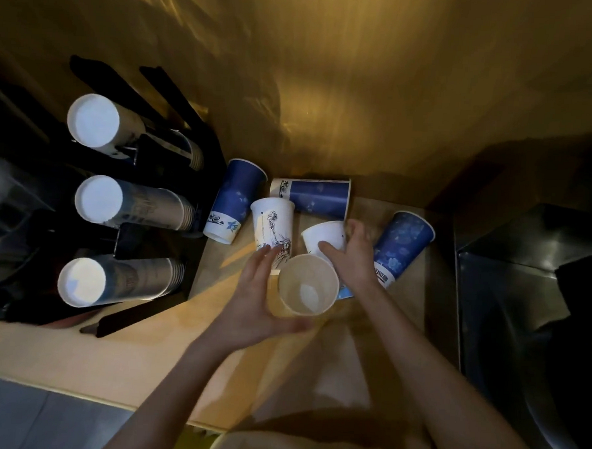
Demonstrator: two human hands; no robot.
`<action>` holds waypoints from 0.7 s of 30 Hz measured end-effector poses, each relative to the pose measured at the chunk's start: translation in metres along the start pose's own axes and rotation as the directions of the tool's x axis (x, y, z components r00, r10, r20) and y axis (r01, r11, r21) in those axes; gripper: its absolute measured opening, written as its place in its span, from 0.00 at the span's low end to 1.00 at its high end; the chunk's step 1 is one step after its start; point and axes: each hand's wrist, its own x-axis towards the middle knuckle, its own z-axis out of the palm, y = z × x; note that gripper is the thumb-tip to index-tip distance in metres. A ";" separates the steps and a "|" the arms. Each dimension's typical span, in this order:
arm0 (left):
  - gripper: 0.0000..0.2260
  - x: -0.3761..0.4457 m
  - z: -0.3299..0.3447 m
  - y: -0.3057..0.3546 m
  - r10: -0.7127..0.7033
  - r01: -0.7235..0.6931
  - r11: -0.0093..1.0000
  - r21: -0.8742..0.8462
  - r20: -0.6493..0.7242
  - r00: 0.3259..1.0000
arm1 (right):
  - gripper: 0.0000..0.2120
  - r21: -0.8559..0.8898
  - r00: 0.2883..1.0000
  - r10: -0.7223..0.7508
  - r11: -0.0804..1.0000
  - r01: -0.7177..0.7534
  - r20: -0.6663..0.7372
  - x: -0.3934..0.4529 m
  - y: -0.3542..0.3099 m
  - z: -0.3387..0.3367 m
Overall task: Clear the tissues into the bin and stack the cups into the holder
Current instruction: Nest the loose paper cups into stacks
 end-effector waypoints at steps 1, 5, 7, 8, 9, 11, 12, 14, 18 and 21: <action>0.45 0.006 -0.008 0.001 -0.041 0.040 0.998 -0.052 -0.029 0.999 | 0.34 -0.008 1.000 0.007 1.000 -0.007 0.002 0.001 0.001 0.000; 0.27 0.048 -0.023 0.000 -0.229 0.184 0.955 -0.234 -0.181 0.956 | 0.36 0.016 0.999 0.048 0.999 -0.048 0.026 0.007 0.003 0.000; 0.23 0.074 -0.021 -0.006 -0.338 0.289 0.934 -0.211 -0.250 0.907 | 0.38 0.047 0.996 0.076 0.996 -0.078 0.049 0.010 0.003 0.001; 0.24 0.085 -0.018 -0.011 -0.397 0.351 0.913 -0.207 -0.262 0.880 | 0.39 0.057 0.995 0.089 0.994 -0.092 0.056 0.012 0.003 0.002; 0.25 0.096 -0.015 -0.015 -0.448 0.400 0.890 -0.220 -0.253 0.857 | 0.40 0.065 0.993 0.102 0.992 -0.106 0.060 0.013 0.003 0.003; 0.26 0.114 -0.009 -0.022 -0.519 0.472 0.849 -0.238 -0.200 0.831 | 0.40 0.078 0.989 0.131 0.988 -0.136 0.072 0.016 0.004 0.005; 0.27 0.120 -0.006 -0.025 -0.544 0.506 0.834 -0.219 -0.178 0.820 | 0.39 0.078 0.986 0.143 0.986 -0.150 0.082 0.016 0.004 0.006; 0.25 0.128 0.001 -0.031 -0.580 0.551 0.812 -0.190 -0.165 0.798 | 0.37 0.066 0.980 0.166 0.983 -0.174 0.110 0.017 0.006 0.007; 0.20 0.130 0.008 -0.037 -0.620 0.573 0.772 -0.277 -0.125 0.775 | 0.34 0.053 0.971 0.188 0.979 -0.198 0.144 0.017 0.007 0.009; 0.19 0.127 0.005 -0.038 -0.616 0.569 0.776 -0.271 -0.134 0.776 | 0.34 0.075 0.969 0.195 0.975 -0.209 0.154 0.017 0.005 0.008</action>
